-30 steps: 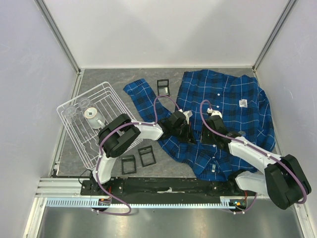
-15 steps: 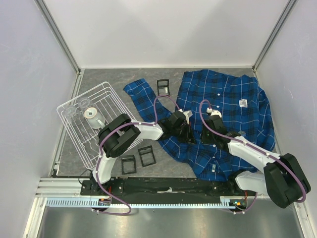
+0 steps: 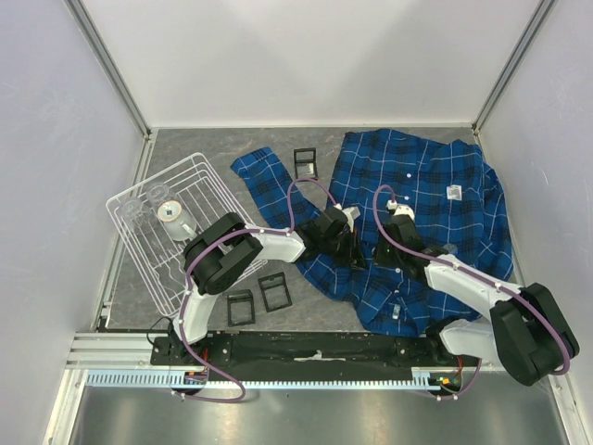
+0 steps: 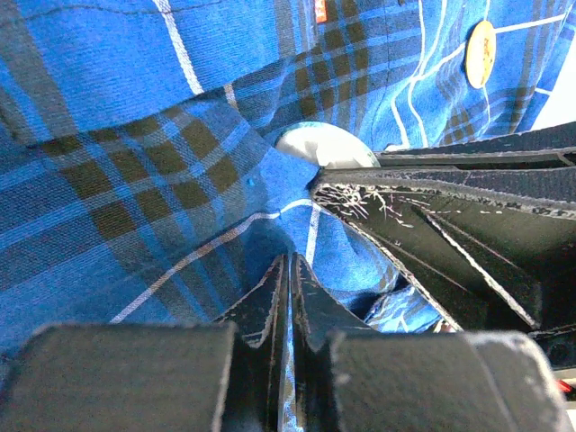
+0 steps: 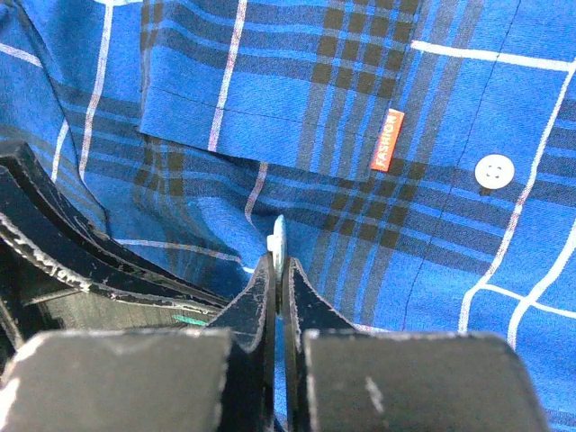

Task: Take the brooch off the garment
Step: Remove the brooch from the clothes.

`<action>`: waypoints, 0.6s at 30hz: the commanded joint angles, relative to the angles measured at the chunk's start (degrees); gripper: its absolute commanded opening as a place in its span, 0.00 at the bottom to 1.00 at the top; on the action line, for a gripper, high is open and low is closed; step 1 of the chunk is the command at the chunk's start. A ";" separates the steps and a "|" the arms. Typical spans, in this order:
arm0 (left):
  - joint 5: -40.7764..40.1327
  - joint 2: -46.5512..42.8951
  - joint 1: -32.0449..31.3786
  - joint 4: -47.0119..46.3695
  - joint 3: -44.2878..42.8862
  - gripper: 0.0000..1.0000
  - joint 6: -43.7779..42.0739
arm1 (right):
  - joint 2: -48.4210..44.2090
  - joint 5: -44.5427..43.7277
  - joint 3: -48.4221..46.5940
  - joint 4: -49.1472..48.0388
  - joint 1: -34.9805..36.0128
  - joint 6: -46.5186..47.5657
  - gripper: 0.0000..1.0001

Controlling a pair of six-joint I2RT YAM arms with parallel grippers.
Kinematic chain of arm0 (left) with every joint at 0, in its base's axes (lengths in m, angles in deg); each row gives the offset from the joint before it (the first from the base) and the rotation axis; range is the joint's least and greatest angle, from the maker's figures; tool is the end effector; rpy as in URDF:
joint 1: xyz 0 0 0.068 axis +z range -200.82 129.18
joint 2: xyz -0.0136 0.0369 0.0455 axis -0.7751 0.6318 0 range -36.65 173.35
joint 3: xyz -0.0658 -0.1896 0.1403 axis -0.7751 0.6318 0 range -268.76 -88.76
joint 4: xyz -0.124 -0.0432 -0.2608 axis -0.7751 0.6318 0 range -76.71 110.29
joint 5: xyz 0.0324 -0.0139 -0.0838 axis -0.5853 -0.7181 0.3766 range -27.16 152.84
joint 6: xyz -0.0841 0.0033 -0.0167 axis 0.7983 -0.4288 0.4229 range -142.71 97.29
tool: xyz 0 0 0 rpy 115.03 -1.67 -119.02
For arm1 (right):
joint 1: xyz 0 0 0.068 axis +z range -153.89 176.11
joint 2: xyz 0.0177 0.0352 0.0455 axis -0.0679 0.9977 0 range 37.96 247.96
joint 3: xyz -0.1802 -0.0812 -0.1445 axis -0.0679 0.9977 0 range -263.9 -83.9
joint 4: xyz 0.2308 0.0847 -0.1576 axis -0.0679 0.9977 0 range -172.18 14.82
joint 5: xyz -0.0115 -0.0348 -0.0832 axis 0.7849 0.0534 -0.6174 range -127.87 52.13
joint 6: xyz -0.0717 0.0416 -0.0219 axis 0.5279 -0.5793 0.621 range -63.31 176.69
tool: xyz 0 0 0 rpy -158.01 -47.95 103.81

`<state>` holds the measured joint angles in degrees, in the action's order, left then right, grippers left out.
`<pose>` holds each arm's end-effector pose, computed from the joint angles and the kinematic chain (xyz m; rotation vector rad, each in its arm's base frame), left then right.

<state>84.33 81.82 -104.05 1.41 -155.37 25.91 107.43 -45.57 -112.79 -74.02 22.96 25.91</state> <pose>0.2538 -0.3860 0.0462 0.3328 2.5748 -1.2460 0.2593 0.1200 0.0868 0.1450 2.4289 0.2978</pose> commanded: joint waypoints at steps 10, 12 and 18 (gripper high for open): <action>0.30 -3.34 -0.38 -1.66 -0.10 0.08 0.34 | -5.31 1.55 -2.84 4.23 -0.40 -1.03 0.57; 0.39 -3.34 -0.38 -1.66 -0.10 0.08 0.42 | -5.75 1.47 -2.93 4.67 -0.57 -0.94 0.56; 0.91 -3.51 -0.38 -1.57 -0.45 0.08 0.42 | -4.87 1.64 -2.67 4.14 -0.57 -0.50 0.41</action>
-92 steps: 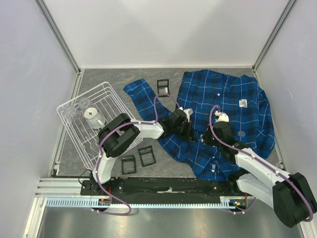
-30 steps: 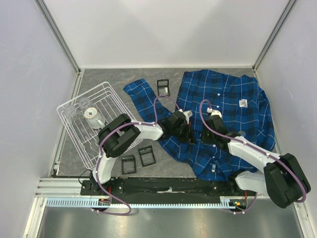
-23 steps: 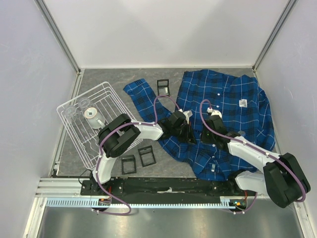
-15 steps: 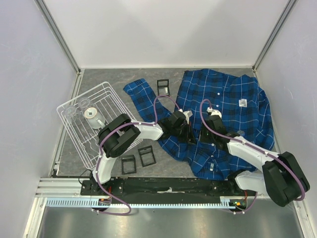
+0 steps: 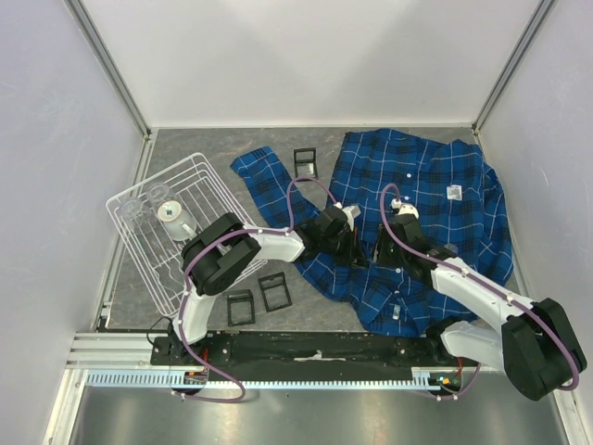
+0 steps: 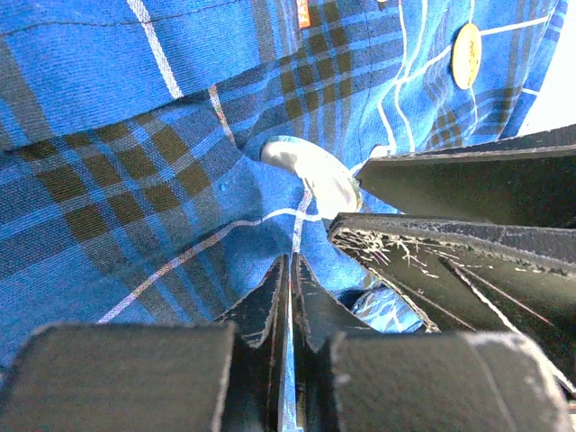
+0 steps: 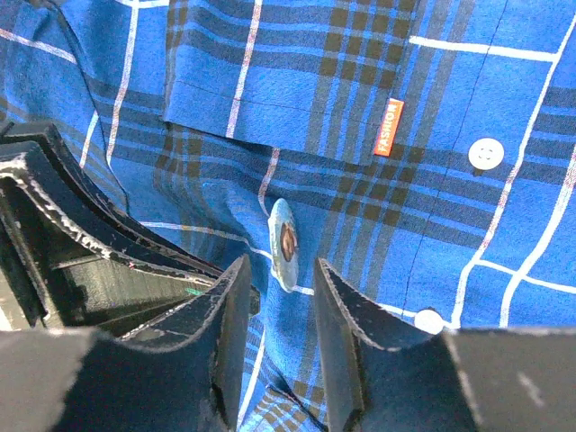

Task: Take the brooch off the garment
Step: Remove the brooch from the clothes.

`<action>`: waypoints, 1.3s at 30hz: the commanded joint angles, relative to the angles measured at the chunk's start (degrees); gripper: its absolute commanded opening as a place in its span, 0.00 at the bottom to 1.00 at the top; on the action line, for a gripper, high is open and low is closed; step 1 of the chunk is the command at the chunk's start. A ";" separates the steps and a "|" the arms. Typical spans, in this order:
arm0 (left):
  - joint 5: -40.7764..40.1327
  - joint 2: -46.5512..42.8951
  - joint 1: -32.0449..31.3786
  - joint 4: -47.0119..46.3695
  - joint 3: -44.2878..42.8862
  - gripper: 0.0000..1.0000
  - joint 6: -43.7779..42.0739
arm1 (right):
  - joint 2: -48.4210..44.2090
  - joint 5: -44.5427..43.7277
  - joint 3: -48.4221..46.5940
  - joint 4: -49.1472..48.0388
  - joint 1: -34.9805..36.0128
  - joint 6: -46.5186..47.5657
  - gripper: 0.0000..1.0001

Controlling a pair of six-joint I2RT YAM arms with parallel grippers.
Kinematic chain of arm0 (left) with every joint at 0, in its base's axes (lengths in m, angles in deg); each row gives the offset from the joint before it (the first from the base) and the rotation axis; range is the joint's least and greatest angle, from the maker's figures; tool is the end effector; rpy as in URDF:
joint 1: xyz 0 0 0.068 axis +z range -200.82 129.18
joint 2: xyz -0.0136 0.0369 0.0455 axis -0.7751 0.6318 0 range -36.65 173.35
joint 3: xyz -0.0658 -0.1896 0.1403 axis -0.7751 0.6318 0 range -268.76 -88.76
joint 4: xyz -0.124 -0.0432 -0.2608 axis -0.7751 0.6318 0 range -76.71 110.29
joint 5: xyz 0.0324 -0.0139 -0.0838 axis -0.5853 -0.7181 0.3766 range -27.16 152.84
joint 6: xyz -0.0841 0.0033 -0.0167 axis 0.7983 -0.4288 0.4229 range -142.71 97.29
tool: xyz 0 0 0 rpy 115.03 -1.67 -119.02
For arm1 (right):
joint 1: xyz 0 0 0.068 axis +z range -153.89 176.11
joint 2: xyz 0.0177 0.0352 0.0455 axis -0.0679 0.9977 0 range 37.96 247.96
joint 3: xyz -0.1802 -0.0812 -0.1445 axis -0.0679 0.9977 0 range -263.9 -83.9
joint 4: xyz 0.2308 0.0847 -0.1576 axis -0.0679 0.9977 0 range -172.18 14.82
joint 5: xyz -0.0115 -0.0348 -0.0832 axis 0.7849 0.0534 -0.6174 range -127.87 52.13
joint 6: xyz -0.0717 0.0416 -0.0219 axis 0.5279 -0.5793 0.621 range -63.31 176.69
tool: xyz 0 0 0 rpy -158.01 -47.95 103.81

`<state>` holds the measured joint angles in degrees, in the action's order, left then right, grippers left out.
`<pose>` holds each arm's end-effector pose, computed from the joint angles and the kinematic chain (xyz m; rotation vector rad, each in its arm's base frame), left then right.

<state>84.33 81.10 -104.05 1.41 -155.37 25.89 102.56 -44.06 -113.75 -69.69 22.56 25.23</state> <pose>0.2543 -0.3866 0.0518 0.3352 2.5612 -1.2547 0.2566 0.1186 0.1075 0.1567 2.4123 0.3436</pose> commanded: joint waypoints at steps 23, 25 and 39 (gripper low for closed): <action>-1.63 1.43 0.76 6.25 -9.07 0.04 4.05 | -0.44 -0.13 2.07 -5.90 -0.53 4.39 0.05; -1.90 1.25 0.76 6.25 -8.63 0.04 3.96 | -0.96 -0.57 1.90 -5.37 -0.62 3.96 0.16; -3.65 1.07 0.85 6.17 -7.39 0.03 3.61 | -0.44 1.36 1.02 -5.72 -0.53 4.83 0.00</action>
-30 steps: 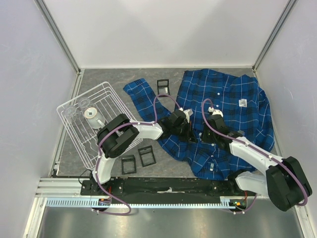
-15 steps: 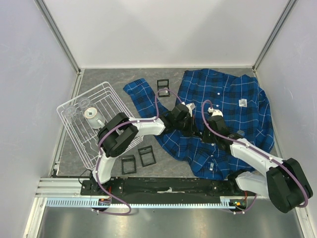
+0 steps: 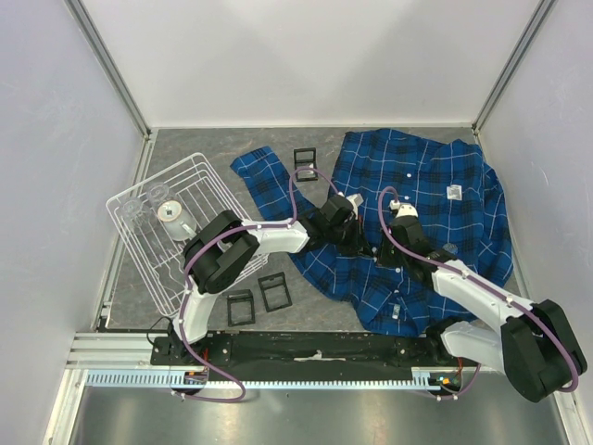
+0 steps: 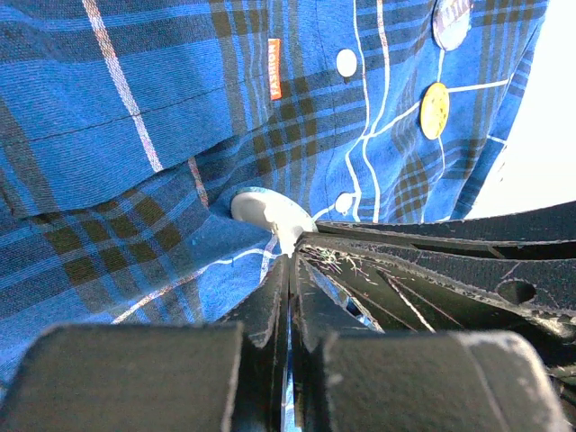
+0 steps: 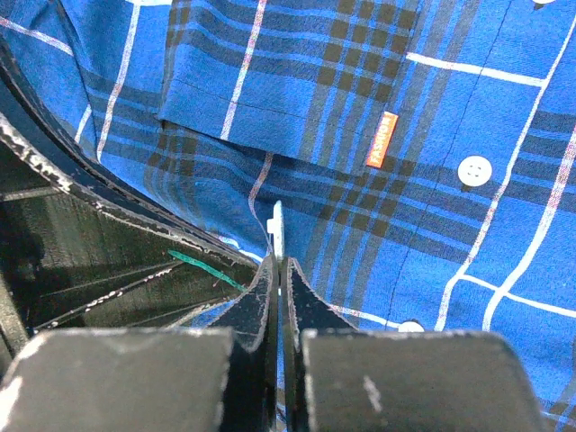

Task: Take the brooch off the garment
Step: Remove the brooch from the clothes.

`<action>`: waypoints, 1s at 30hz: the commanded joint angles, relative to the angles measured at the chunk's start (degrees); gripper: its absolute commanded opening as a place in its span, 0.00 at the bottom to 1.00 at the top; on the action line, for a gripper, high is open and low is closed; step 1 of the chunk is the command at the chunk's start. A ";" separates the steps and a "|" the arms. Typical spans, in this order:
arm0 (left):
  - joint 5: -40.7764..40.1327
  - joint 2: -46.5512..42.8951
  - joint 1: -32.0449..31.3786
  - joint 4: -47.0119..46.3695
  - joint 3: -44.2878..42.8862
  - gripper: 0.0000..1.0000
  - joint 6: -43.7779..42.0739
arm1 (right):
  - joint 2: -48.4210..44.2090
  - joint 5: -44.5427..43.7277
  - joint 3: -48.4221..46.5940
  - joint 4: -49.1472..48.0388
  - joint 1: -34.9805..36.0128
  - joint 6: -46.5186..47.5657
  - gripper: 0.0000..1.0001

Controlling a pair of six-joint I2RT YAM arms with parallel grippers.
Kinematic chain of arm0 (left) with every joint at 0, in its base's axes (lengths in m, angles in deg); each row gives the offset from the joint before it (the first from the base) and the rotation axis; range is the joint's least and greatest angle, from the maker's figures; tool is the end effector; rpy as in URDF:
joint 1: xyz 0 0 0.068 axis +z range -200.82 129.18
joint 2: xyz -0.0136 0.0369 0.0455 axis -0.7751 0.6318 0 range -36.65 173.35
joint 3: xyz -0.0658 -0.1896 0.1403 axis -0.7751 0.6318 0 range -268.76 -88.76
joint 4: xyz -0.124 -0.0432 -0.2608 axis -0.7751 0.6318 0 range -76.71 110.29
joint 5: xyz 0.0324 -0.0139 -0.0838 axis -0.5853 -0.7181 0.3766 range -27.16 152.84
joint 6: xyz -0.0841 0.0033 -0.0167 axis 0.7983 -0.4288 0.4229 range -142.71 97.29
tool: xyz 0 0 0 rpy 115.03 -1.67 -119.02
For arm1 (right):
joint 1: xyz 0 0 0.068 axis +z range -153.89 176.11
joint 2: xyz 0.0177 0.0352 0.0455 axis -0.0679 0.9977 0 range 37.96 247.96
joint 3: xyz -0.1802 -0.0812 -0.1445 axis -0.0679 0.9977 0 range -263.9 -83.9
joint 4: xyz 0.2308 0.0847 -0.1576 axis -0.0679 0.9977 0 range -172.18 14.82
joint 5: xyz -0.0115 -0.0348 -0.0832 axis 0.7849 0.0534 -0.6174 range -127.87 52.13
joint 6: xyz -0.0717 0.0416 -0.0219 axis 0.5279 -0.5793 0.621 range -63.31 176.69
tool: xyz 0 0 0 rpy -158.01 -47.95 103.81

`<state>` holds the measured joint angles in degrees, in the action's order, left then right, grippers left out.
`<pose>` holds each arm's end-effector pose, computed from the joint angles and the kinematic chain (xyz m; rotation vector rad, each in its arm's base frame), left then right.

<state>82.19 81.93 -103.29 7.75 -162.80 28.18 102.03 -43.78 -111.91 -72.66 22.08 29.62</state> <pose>0.2756 -0.4000 0.0766 0.2439 2.5617 -1.2309 0.2562 0.1162 0.1035 0.0731 2.3839 0.3244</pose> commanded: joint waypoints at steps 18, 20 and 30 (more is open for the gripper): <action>-3.45 1.56 0.61 0.71 -1.99 0.04 1.14 | 0.26 1.96 0.76 -4.25 -0.14 1.05 0.00; -3.10 1.39 0.52 0.36 -1.99 0.06 1.05 | 0.35 1.96 0.85 -4.33 -0.05 1.05 0.00; -2.48 0.68 0.61 -2.72 -0.40 0.18 1.58 | 0.61 1.96 0.76 -4.42 -0.05 1.14 0.00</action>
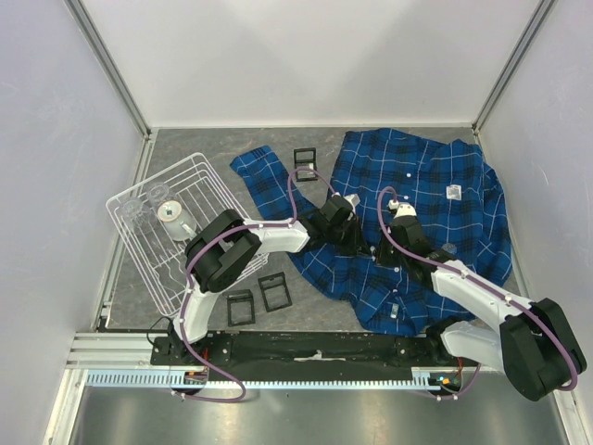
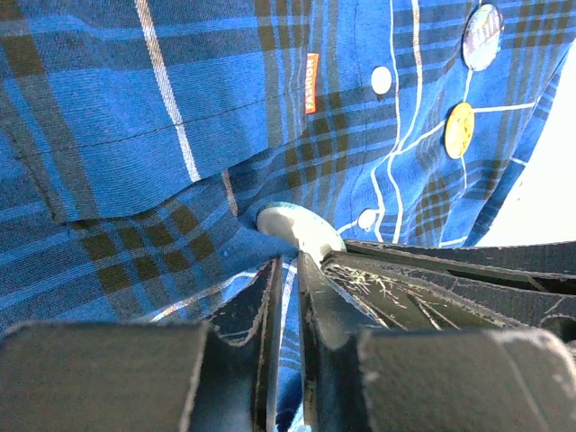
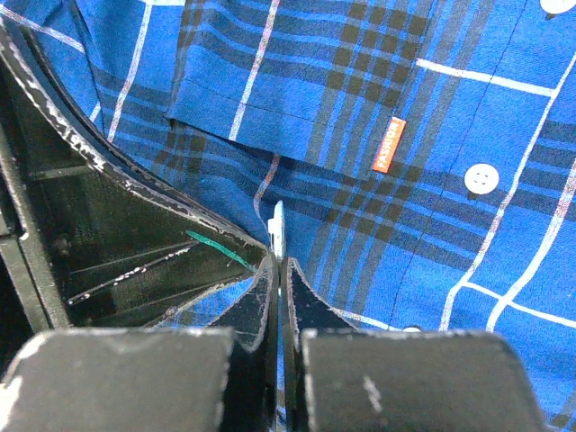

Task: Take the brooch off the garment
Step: Remove the brooch from the clothes.

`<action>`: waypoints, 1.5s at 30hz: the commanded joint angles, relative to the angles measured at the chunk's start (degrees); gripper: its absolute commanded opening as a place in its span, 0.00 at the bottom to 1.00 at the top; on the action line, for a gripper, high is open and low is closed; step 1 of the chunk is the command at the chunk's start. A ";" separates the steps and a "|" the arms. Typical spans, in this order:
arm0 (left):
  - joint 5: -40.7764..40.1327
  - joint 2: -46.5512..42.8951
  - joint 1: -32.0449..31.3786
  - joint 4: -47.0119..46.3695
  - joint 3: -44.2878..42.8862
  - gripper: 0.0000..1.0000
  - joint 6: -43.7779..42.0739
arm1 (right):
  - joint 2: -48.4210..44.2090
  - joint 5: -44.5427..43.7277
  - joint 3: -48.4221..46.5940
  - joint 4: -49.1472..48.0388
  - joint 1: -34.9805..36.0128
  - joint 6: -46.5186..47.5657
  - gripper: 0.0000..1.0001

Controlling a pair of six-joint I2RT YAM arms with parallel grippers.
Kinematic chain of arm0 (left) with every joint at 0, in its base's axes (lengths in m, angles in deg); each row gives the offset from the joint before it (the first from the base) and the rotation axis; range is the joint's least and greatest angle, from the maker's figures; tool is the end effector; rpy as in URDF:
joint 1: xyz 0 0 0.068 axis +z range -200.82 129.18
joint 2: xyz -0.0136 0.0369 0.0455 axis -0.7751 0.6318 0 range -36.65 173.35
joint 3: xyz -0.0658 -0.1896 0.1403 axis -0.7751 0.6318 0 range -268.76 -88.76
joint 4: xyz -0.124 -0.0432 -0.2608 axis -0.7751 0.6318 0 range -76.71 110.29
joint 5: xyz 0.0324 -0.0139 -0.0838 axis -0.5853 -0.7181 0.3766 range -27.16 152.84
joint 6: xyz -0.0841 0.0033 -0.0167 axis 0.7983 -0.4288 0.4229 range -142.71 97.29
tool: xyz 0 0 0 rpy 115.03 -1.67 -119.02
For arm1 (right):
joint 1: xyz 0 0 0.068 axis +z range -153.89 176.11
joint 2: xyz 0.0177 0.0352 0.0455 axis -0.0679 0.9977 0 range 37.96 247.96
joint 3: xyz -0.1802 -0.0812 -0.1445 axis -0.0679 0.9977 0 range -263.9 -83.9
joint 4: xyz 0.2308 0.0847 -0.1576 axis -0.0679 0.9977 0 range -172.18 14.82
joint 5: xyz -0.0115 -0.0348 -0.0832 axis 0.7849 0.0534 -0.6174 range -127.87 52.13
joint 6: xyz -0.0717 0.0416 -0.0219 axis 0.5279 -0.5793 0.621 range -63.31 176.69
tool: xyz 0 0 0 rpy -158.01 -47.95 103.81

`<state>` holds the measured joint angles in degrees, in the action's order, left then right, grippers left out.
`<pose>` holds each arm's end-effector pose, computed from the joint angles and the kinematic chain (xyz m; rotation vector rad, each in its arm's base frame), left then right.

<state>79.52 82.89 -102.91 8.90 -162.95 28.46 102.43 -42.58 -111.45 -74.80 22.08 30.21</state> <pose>0.2802 -0.3952 0.0668 0.1936 2.5829 -1.1594 0.2575 0.1186 0.1026 0.0516 2.3680 0.3535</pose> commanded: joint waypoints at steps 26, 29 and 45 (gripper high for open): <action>2.38 2.36 0.59 -5.37 -1.92 0.02 0.68 | 1.01 4.27 1.45 -4.39 -0.22 -0.15 0.00; 2.56 2.53 0.59 -4.93 -2.36 0.02 0.41 | 0.84 4.53 1.97 -5.44 -0.22 -0.41 0.00; 4.41 5.26 0.50 0.61 -5.35 0.02 -0.73 | -1.10 6.15 2.07 -5.55 -0.14 -1.12 0.00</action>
<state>84.16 86.22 -101.30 9.71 -167.04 28.84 102.14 -39.82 -108.98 -80.03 20.88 30.39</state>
